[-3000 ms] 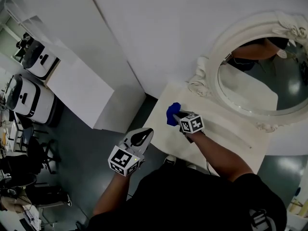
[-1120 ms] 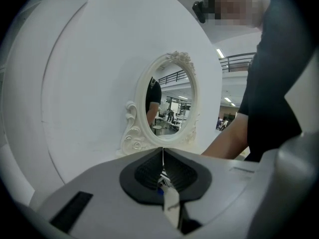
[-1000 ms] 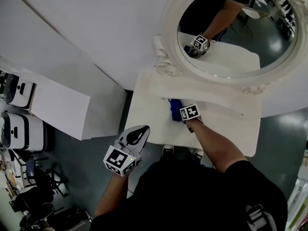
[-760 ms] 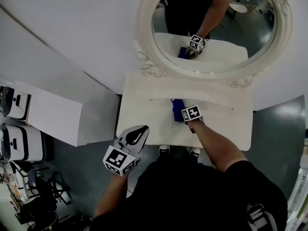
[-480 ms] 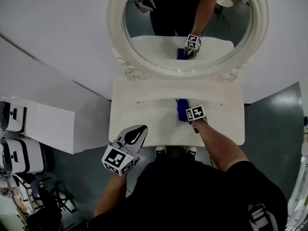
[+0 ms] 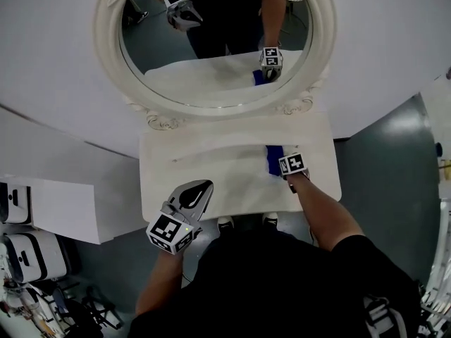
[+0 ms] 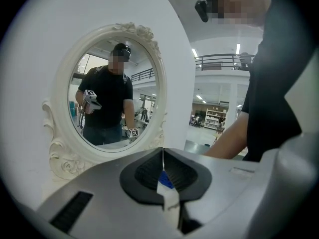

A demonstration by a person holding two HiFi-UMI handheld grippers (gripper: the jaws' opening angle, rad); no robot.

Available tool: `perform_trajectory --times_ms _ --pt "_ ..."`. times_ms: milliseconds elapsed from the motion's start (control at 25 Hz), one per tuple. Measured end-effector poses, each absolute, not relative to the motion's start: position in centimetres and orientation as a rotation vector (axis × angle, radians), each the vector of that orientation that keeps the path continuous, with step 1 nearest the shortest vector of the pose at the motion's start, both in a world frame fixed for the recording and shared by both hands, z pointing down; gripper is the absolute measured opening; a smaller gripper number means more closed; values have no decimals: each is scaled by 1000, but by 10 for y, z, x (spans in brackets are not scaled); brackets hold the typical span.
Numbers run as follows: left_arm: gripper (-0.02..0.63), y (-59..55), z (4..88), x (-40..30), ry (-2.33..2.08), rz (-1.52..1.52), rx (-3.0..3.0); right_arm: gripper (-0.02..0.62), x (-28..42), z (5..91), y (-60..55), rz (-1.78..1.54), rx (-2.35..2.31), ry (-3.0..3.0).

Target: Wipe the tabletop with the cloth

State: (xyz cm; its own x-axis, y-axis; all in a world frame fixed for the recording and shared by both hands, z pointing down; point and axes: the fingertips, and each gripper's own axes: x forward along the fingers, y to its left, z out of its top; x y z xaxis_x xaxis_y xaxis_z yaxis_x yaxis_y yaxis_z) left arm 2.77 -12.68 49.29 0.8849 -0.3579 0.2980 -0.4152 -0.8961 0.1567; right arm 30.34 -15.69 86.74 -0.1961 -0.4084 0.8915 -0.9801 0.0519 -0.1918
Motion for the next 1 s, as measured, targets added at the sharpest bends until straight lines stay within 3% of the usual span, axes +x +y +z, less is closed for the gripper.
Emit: perform_trajectory --times_ms 1000 --pt "12 -118 498 130 -459 399 2862 40 517 868 -68 1252 1689 -1396"
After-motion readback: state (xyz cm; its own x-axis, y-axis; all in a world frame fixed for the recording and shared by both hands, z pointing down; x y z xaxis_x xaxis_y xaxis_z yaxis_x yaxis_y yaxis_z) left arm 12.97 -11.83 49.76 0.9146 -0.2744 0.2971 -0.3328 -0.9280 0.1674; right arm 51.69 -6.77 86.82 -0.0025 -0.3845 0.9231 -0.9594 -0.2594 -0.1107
